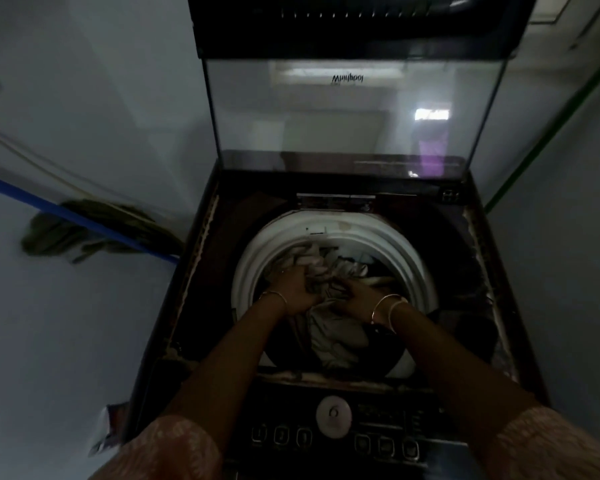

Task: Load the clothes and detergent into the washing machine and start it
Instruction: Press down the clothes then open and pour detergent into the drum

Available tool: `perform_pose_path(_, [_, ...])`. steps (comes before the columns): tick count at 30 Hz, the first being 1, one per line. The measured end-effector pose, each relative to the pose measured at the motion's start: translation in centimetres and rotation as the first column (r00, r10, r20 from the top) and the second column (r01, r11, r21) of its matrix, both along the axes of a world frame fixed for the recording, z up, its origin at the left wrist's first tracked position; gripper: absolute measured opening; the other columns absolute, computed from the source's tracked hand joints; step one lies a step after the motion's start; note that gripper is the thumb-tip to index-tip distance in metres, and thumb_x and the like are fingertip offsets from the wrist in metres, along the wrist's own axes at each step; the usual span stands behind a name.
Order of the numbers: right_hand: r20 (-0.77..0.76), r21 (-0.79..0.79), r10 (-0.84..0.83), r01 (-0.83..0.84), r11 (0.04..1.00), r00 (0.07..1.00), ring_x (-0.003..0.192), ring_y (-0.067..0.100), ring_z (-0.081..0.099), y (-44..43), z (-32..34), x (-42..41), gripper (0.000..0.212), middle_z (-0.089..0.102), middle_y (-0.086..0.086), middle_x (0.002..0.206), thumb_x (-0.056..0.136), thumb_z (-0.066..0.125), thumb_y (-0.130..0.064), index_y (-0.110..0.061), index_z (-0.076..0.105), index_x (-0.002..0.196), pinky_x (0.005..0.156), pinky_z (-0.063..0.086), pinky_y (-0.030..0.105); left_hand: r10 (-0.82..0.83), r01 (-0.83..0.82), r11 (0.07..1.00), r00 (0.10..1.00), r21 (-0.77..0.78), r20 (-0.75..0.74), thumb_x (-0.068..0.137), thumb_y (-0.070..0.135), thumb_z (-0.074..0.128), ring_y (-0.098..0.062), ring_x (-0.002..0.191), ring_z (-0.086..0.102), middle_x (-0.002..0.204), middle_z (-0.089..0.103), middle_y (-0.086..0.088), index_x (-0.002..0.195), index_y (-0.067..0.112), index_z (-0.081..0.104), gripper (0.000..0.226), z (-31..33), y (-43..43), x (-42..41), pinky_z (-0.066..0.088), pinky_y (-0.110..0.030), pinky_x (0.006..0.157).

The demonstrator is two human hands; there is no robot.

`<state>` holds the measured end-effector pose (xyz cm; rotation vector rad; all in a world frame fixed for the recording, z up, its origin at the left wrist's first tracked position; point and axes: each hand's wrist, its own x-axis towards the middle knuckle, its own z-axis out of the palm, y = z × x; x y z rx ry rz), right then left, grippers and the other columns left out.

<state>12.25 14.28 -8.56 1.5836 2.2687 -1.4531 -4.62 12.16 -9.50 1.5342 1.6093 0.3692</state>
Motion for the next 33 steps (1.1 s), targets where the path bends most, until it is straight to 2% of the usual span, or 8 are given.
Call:
perform_pose_path(4, [-0.051, -0.063, -0.138, 0.135, 0.989, 0.989, 0.122, 0.016, 0.049, -2.5, 3.1, 0.3, 0.055, 0.053, -0.001, 0.124, 0.089, 0.062, -0.014, -0.011, 0.042, 0.140, 0.089, 0.038, 0.015, 0.078, -0.080, 0.997, 0.991, 0.014, 0.113, 0.077, 0.031, 0.074, -0.017, 0.122, 0.052, 0.133, 0.055, -0.003, 0.136, 0.016, 0.048, 0.066, 1.5, -2.4, 0.5, 0.041, -0.029, 0.106])
perform_pose_path(7, [-0.097, -0.063, -0.182, 0.176, 0.982, 0.979, 0.127, 0.020, 0.048, -4.1, 4.6, 0.3, 0.057, 0.051, 0.005, 0.135, 0.089, 0.061, -0.013, -0.012, 0.039, 0.142, 0.100, 0.040, 0.024, 0.108, -0.118, 0.990, 0.986, 0.072, 0.126, 0.086, 0.022, 0.069, -0.015, 0.119, 0.055, 0.128, 0.058, 0.001, 0.133, 0.012, 0.052, 0.050, 2.8, -4.5, 1.2, 0.043, -0.022, 0.097])
perform_pose_path(11, [-0.194, -0.007, -0.147, 0.148, 0.989, 0.970, 0.126, 0.018, 0.049, -6.8, 6.1, -0.1, 0.051, 0.054, 0.003, 0.134, 0.088, 0.064, -0.017, -0.015, 0.046, 0.136, 0.098, 0.040, 0.022, 0.204, -0.219, 0.956, 0.975, 0.198, 0.094, 0.088, 0.017, 0.066, -0.012, 0.111, 0.056, 0.119, 0.062, 0.001, 0.124, 0.013, 0.058, 0.038, 5.6, -8.5, 1.2, 0.043, -0.020, 0.093])
perform_pose_path(15, [-0.246, 0.023, -0.033, 0.039, 0.999, 0.969, 0.115, 0.006, 0.047, -9.4, 7.9, -1.1, 0.046, 0.052, -0.006, 0.120, 0.090, 0.062, -0.017, -0.012, 0.047, 0.133, 0.077, 0.038, 0.002, 0.325, -0.336, 0.905, 0.942, 0.260, 0.086, 0.086, 0.012, 0.068, -0.013, 0.109, 0.056, 0.120, 0.063, -0.007, 0.123, 0.007, 0.058, 0.039, 7.5, -12.5, 0.5, 0.035, -0.009, 0.081])
perform_pose_path(21, [-0.241, 0.174, 0.175, -0.135, 0.975, 0.955, 0.122, 0.024, 0.052, -13.5, 9.6, -4.4, 0.058, 0.055, 0.010, 0.131, 0.086, 0.067, -0.026, -0.006, 0.046, 0.136, 0.106, 0.040, 0.037, 0.546, -0.547, 0.782, 0.832, 0.297, 0.095, 0.084, 0.019, 0.071, -0.022, 0.111, 0.060, 0.120, 0.064, -0.011, 0.124, 0.008, 0.058, 0.044, 9.9, -19.6, -0.7, 0.044, -0.021, 0.088])
perform_pose_path(24, [-0.198, 0.230, 0.273, -0.226, 0.947, 0.941, 0.125, 0.026, 0.048, -16.0, 10.0, -6.3, 0.061, 0.049, 0.012, 0.139, 0.087, 0.064, -0.031, -0.013, 0.041, 0.141, 0.104, 0.038, 0.028, 0.652, -0.644, 0.701, 0.753, 0.306, 0.092, 0.084, 0.021, 0.070, -0.016, 0.103, 0.063, 0.113, 0.067, -0.005, 0.120, 0.010, 0.060, 0.039, 10.2, -24.3, -1.7, 0.042, -0.012, 0.079])
perform_pose_path(27, [-0.216, 0.202, 0.310, -0.269, 0.942, 0.926, 0.127, 0.023, 0.046, -18.7, 10.4, -8.0, 0.057, 0.047, 0.008, 0.140, 0.089, 0.063, -0.025, -0.013, 0.041, 0.141, 0.095, 0.033, 0.018, 0.745, -0.721, 0.627, 0.666, 0.295, 0.046, 0.086, 0.026, 0.068, -0.016, 0.110, 0.058, 0.123, 0.062, -0.004, 0.124, 0.015, 0.058, 0.041, 10.0, -29.1, -3.1, 0.042, -0.018, 0.088])
perform_pose_path(33, [-0.196, 0.181, 0.425, -0.394, 0.901, 0.884, 0.130, 0.025, 0.044, -24.3, 10.0, -11.8, 0.059, 0.044, 0.008, 0.144, 0.087, 0.064, -0.024, -0.016, 0.041, 0.141, 0.107, 0.037, 0.030, 0.859, -0.841, 0.491, 0.510, 0.225, 0.033, 0.089, 0.028, 0.064, -0.020, 0.125, 0.048, 0.137, 0.052, -0.005, 0.129, 0.016, 0.053, 0.044, 8.6, -37.3, -5.4, 0.037, -0.024, 0.100])
